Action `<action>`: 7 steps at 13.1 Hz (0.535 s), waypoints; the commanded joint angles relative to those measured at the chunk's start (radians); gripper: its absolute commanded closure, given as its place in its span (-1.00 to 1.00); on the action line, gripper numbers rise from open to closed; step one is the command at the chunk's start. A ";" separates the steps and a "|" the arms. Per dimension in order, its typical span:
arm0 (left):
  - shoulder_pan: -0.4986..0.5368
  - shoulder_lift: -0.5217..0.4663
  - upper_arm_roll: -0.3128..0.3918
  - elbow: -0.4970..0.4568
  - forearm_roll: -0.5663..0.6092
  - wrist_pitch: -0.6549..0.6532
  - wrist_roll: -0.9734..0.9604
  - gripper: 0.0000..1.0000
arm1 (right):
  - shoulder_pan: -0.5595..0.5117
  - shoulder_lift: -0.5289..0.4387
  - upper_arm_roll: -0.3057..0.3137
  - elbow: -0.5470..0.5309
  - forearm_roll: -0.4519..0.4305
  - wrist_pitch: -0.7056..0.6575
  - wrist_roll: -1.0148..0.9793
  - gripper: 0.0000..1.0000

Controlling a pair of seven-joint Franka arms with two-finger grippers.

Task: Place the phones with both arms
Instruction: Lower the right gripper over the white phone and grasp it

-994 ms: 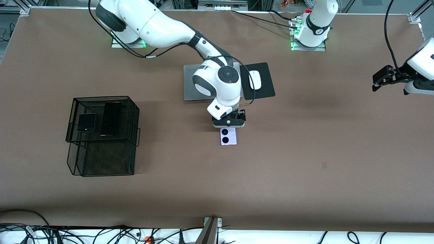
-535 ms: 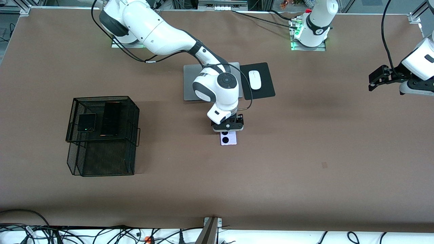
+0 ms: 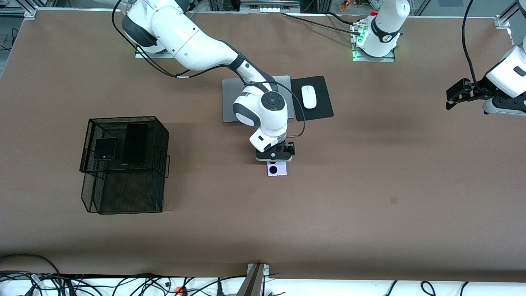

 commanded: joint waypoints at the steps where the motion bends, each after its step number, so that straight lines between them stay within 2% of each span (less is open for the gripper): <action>1: 0.000 -0.002 -0.001 0.001 0.002 -0.010 -0.003 -1.00 | 0.012 0.027 -0.006 0.034 -0.016 0.004 0.021 -1.00; 5: 0.001 -0.002 0.000 0.003 0.002 -0.010 -0.002 -1.00 | 0.020 0.036 -0.006 0.034 -0.019 0.003 0.021 -1.00; 6: 0.001 -0.002 0.000 0.003 0.002 -0.010 -0.002 -1.00 | 0.020 0.036 -0.006 0.034 -0.019 0.003 0.012 -0.82; 7: 0.001 -0.002 -0.001 0.003 0.002 -0.010 -0.003 -1.00 | 0.020 0.036 -0.009 0.034 -0.021 0.003 0.010 -0.38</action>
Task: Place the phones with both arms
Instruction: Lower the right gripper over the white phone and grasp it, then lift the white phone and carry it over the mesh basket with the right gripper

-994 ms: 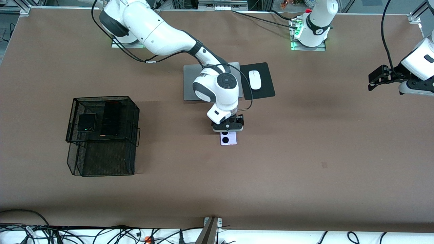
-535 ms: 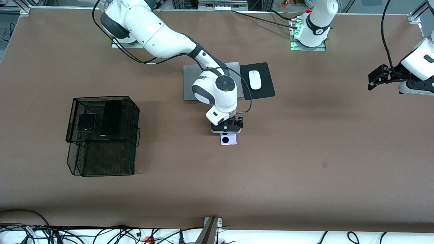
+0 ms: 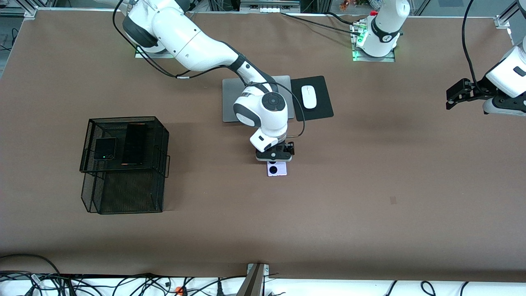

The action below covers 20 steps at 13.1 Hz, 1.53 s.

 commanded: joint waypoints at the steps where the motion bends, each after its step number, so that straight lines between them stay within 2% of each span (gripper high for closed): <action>1: 0.001 -0.003 -0.001 0.003 0.002 -0.010 -0.003 -1.00 | 0.016 0.031 -0.016 0.033 -0.015 0.005 0.007 -0.03; 4: 0.001 -0.003 -0.001 0.003 0.002 -0.010 -0.003 -1.00 | 0.017 0.029 -0.016 0.033 -0.015 -0.001 -0.001 0.51; 9: 0.001 -0.003 -0.001 0.003 0.002 -0.010 -0.003 -1.00 | 0.017 -0.001 -0.007 0.042 -0.009 -0.138 -0.013 0.93; 14: 0.001 -0.003 -0.001 0.001 0.002 -0.011 -0.003 -1.00 | 0.010 -0.076 0.069 0.116 -0.004 -0.343 -0.017 1.00; 16: 0.001 -0.003 -0.001 0.003 0.002 -0.011 -0.003 -1.00 | 0.001 -0.145 0.089 0.119 0.004 -0.447 -0.045 1.00; 20: 0.000 -0.003 -0.001 0.001 0.004 -0.011 -0.003 -1.00 | -0.067 -0.314 0.077 0.111 0.123 -0.659 -0.227 1.00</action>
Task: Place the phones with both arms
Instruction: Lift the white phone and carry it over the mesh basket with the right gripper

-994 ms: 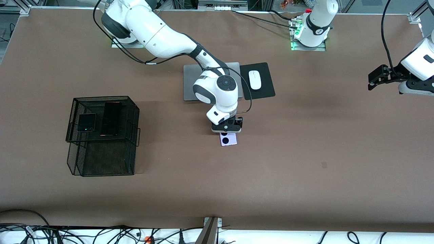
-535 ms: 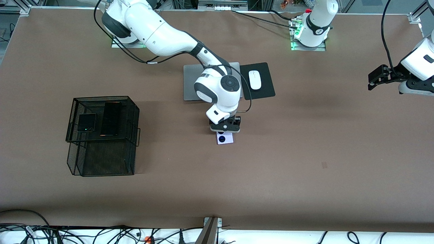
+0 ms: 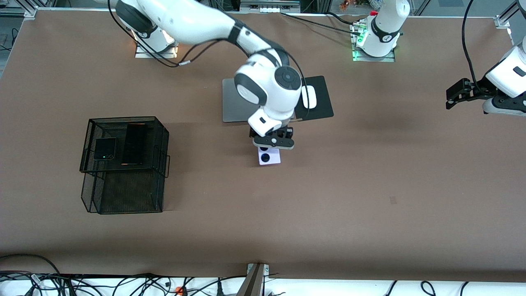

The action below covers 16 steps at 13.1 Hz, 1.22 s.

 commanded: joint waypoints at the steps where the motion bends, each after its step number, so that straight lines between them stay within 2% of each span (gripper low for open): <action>1: 0.000 -0.003 -0.001 0.003 0.004 -0.008 -0.003 -1.00 | -0.078 -0.148 -0.009 -0.052 0.082 -0.138 -0.156 1.00; 2: 0.001 -0.003 -0.001 0.003 0.002 -0.008 -0.003 -1.00 | -0.094 -0.188 -0.031 -0.078 0.101 -0.167 -0.214 1.00; 3: 0.001 -0.003 -0.001 0.002 0.002 -0.008 -0.003 -1.00 | -0.108 -0.240 -0.078 -0.127 0.141 -0.175 -0.279 1.00; 6: 0.001 -0.003 -0.001 0.002 0.002 -0.008 -0.003 -1.00 | -0.109 -0.459 -0.352 -0.394 0.368 -0.075 -0.544 1.00; 8: 0.001 -0.003 -0.001 0.002 0.002 -0.008 -0.003 -1.00 | -0.109 -0.553 -0.512 -0.548 0.436 0.007 -0.740 1.00; 10: 0.001 -0.003 -0.001 0.002 0.002 -0.008 -0.003 -1.00 | -0.111 -0.558 -0.630 -0.596 0.451 0.064 -0.910 1.00; 13: 0.000 -0.003 -0.001 0.002 0.002 -0.008 -0.003 -1.00 | -0.125 -0.478 -0.782 -0.596 0.572 0.159 -1.118 1.00; 16: 0.000 -0.003 -0.001 0.002 0.002 -0.008 -0.003 -1.00 | -0.186 -0.333 -0.831 -0.593 0.701 0.275 -1.244 1.00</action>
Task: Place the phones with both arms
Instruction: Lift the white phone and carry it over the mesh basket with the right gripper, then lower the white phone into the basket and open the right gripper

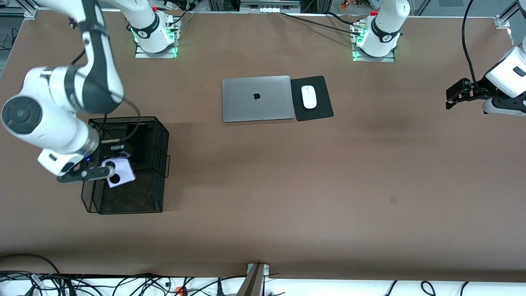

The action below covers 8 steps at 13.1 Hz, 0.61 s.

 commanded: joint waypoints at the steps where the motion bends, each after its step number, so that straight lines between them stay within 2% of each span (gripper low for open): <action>1: 0.000 -0.003 -0.001 0.002 0.002 -0.007 -0.003 -1.00 | -0.037 0.121 -0.019 0.018 0.117 0.089 -0.076 1.00; 8: 0.001 -0.003 -0.001 0.003 0.002 -0.007 -0.003 -1.00 | -0.057 0.189 -0.021 0.026 0.161 0.189 -0.058 1.00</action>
